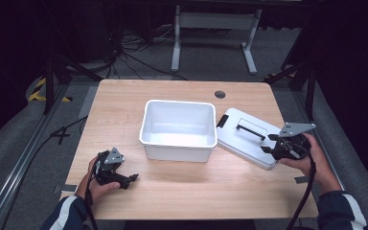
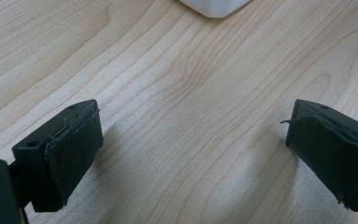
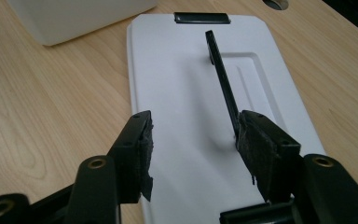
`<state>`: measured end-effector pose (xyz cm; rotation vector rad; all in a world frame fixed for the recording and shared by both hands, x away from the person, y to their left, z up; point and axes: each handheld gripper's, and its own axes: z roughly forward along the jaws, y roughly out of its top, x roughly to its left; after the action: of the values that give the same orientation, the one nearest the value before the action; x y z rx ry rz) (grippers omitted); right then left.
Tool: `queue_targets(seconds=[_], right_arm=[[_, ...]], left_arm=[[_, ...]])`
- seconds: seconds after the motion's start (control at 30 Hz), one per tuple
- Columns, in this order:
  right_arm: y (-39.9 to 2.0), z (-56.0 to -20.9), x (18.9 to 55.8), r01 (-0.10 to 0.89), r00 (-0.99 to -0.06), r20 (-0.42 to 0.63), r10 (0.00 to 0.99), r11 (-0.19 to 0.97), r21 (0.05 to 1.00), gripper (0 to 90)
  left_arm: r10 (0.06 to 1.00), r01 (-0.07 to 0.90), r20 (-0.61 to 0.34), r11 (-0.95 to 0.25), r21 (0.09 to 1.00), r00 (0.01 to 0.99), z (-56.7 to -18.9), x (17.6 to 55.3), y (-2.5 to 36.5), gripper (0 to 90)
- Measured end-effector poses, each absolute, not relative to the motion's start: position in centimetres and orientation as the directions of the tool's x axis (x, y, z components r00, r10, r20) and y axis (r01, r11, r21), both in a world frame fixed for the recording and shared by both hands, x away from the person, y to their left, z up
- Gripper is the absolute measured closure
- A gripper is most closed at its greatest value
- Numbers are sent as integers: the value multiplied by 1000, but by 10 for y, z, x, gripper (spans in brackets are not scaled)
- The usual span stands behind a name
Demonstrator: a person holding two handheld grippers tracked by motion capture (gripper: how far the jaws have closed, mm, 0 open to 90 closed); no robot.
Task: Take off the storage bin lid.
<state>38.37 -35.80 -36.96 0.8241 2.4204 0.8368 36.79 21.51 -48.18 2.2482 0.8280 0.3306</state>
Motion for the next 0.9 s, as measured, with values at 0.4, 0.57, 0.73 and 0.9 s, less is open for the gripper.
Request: queue_targets(seconds=[0.4,0.57,0.73,0.9], right_arm=[[-377,-397,350,393,-684,-210,699,594,702,312],[-389,-418,336,432,-636,-162,754,523,734,249],[-401,-433,327,454,-620,-110,777,469,758,234],[-407,-448,322,495,-596,-82,799,446,746,233]], left_arm=[[647,467,-6,-544,697,762,-482,368,215,41],[647,467,-6,-544,697,762,-482,368,215,41],[650,475,-17,-536,698,760,-482,368,214,38],[650,476,-17,-539,694,760,-482,368,214,35]])
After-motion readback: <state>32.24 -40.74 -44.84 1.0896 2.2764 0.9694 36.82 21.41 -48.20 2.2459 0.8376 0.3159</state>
